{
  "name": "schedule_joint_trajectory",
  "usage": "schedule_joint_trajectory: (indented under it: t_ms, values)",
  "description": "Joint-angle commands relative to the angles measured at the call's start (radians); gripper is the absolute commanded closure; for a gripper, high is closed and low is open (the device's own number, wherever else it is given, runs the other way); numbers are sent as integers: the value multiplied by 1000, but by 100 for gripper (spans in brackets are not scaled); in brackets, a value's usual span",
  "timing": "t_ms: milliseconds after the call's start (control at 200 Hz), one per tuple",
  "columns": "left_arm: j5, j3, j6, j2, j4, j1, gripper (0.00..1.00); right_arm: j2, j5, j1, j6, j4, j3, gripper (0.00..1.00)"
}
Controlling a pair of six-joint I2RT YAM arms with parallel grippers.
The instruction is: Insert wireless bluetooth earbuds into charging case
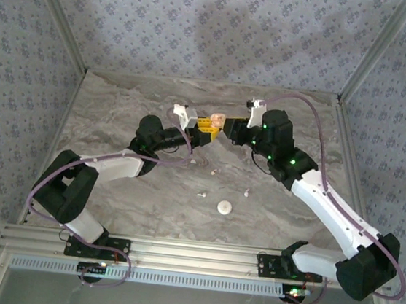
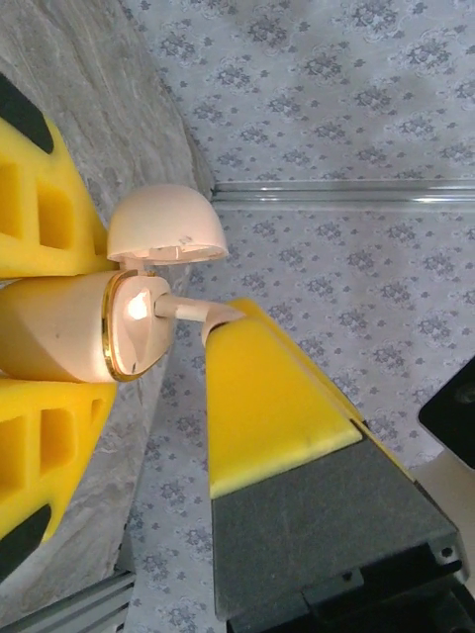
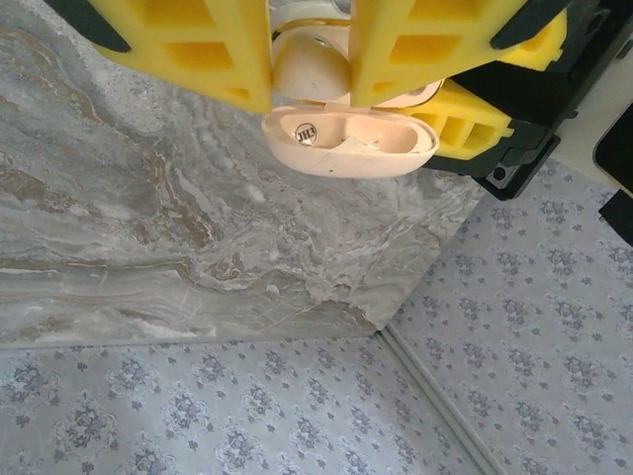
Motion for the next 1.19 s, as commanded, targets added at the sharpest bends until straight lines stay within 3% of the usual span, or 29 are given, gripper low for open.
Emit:
schedule_joint_trajectory:
  t_ms: [0,395,630,869,1104,1189]
  values:
    - [-11,43,-11,-1,79,0,86,-10,-49,16,-25,-29,-12,71]
    - [43,50,93,-32,-16,-8,87,38,-62,6,-21,-61,52,70]
    - [-6,25,142,-32,-76,-3,87,36,-103,-52,21,-158,73,68]
    - [-53,-33,69,-25,-33,56,87,82,-160,-85,26,-346,143,65]
    - [-126,-121,-14,-82,-46,150,87,204,-144,-71,39,-511,250,62]
    - [-166,-160,-25,-124,-83,182,87,283,-94,-64,128,-616,328,62]
